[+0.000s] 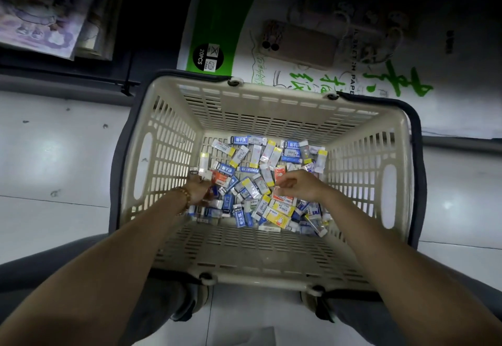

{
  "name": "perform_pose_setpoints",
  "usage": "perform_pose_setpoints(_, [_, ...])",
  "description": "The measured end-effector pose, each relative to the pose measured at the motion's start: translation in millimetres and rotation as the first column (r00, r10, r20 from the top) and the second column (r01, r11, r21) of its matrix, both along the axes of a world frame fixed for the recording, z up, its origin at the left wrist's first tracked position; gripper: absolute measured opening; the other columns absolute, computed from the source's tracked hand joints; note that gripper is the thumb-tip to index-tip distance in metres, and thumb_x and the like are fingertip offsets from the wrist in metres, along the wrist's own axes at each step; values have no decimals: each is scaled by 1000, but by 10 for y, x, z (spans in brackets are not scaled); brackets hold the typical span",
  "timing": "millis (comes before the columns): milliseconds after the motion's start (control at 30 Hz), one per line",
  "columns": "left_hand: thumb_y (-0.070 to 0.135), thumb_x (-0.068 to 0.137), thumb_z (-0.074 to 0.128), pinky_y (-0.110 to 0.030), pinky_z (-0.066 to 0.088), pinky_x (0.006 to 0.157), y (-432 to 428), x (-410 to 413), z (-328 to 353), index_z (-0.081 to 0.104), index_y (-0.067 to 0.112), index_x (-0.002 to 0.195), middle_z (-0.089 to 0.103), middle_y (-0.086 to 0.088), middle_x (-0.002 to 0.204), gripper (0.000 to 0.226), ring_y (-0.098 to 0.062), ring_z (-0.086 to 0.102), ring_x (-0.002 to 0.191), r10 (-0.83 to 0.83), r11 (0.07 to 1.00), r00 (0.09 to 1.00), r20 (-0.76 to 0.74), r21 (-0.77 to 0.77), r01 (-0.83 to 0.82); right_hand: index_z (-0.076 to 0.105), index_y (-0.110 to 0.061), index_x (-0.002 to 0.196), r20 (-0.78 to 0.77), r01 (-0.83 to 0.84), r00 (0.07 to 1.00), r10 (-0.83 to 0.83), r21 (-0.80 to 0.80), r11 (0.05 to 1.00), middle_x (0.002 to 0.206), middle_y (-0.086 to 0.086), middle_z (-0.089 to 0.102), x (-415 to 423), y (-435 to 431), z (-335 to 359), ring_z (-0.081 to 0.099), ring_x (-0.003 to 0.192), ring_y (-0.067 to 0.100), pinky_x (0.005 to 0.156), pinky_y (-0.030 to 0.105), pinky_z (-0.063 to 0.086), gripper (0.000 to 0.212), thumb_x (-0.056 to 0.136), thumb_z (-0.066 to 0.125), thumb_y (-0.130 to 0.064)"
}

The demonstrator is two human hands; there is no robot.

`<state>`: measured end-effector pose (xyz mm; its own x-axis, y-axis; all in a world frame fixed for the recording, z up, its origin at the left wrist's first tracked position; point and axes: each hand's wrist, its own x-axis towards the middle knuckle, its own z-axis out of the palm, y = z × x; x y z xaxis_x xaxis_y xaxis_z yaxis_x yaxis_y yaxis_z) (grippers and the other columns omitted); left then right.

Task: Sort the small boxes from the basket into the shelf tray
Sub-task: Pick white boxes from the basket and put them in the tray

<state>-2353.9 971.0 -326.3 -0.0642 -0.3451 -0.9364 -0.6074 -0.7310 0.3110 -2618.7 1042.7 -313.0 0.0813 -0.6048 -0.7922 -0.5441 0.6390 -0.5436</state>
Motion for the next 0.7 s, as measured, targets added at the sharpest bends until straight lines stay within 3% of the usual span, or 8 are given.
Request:
perform_pose_setpoints(67, [24,98,44,-29,49,51,123,3,-11,42,4,118,57,-7,78,28,-14,58,58,-32,998,999,18,49,31,57,-13,122,-97,-222,970,224,36,974,124,8,53,80,33,-12,51,116,25,97,36,44,56,75,78,-33])
perform_pose_setpoints(133, [45,90,53,-25,45,56,229,-12,-35,39,7,134,62,-11,96,60,-18,58,72,-181,983,983,25,43,180,47,-17,133,-187,-350,916,355,59,935,143,10,36,144,88,-32,36,132,29,104,38,35,74,70,80,-37])
perform_pose_setpoints(200, [62,77,59,-25,44,66,325,-80,-45,55,11,124,64,-14,111,70,-20,60,87,-353,935,935,29,-29,354,39,-21,140,-232,-382,892,388,75,921,157,10,11,185,149,-52,12,145,29,113,41,22,83,70,80,-38])
perform_pose_setpoints(267, [59,71,67,-25,44,75,412,-208,-50,68,19,103,69,-8,103,51,-18,61,89,-377,924,925,-43,-85,373,38,-22,140,-252,-362,895,367,67,930,159,10,4,225,194,-62,3,146,30,115,45,18,84,69,80,-40])
perform_pose_setpoints(367, [40,73,76,-24,46,78,507,-406,-66,69,18,93,67,-2,91,31,-21,63,94,-370,923,925,-91,-148,355,40,-21,136,-298,-359,890,346,14,933,153,12,16,311,270,-72,13,143,31,109,46,30,83,67,82,-41])
perform_pose_setpoints(500, [39,73,76,-25,46,74,563,-505,-87,68,11,106,69,-9,93,45,-24,63,96,-479,857,878,-12,-224,464,32,-18,140,-434,-489,792,429,-32,872,138,11,26,404,379,-116,26,130,30,91,42,44,93,65,82,-42])
perform_pose_setpoints(600, [43,71,76,-32,51,77,562,-531,-105,67,3,104,68,-14,97,52,-27,63,95,-482,847,874,67,-219,484,35,-17,138,-475,-497,782,404,-84,864,136,9,29,405,398,-151,31,124,29,88,41,46,87,67,80,-41])
perform_pose_setpoints(700, [46,70,76,-27,42,56,510,-527,-72,60,5,82,56,-5,69,45,-21,56,71,-486,839,864,132,-206,504,46,-19,126,-451,-333,864,225,-176,927,132,6,39,332,350,-156,42,120,28,85,35,44,66,71,79,-36])
